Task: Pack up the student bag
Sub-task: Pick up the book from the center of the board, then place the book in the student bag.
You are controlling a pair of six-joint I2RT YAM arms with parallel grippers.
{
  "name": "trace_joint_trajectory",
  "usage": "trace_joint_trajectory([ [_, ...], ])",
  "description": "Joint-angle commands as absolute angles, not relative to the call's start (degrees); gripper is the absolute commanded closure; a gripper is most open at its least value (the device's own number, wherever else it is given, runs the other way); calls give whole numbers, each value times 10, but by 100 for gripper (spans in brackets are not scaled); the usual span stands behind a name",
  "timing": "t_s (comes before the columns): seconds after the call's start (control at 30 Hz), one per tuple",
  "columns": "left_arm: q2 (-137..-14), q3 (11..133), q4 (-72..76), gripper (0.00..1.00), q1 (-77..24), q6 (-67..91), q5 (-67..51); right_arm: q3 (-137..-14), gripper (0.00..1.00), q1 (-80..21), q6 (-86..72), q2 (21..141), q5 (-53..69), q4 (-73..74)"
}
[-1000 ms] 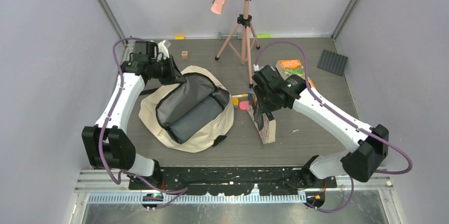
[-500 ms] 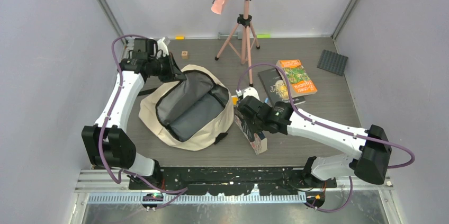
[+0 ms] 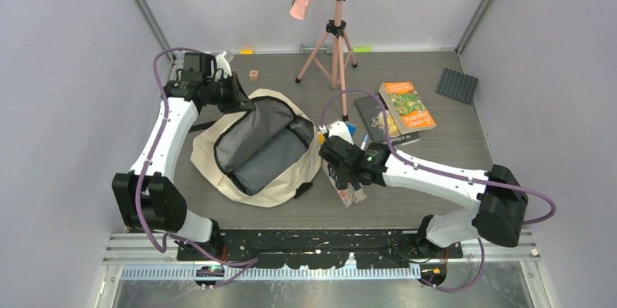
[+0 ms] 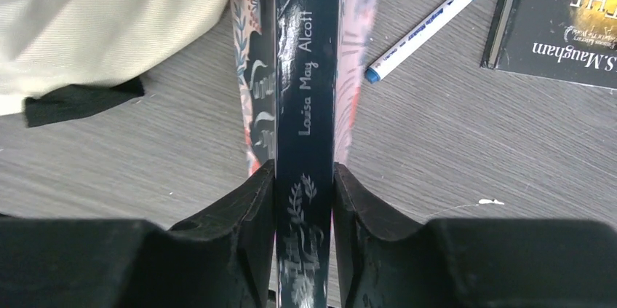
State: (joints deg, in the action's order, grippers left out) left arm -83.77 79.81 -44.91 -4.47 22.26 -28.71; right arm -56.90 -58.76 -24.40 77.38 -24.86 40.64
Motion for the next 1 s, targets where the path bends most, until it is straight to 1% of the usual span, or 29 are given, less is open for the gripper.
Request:
trace_joint_trajectory([
  [0.0,-826,829,-442,100,-40,219,-292,-566,60,-586,-263,826,-263,389],
  [0.17,-827,831,-444,100,-40,216,-294,-577,55,-586,-273,859,-277,395],
  [0.23,-826,835,-446,100,-40,214,-294,-589,67,-586,-275,860,-286,408],
  [0.27,-826,837,-448,100,-40,212,-295,-595,80,-586,-276,859,-296,414],
  [0.3,-826,841,-448,100,-40,210,-296,-612,85,-586,-278,856,-302,431],
  [0.33,-827,845,-448,100,-40,208,-301,-622,92,-585,-278,852,-316,440],
  [0.4,-826,856,-443,100,-40,206,-323,-657,98,-580,-279,841,-334,479],
  [0.53,-819,884,-420,100,-40,212,-364,-756,99,-556,-276,801,-335,543],
  [0.67,-827,911,-422,100,-41,221,-380,-847,100,-528,-281,789,-274,578],
  [0.87,-829,892,-358,100,-51,277,-394,-944,100,-521,-328,830,-180,555],
  [0.97,-829,881,-337,100,-61,301,-384,-955,100,-521,-362,850,-133,507],
])
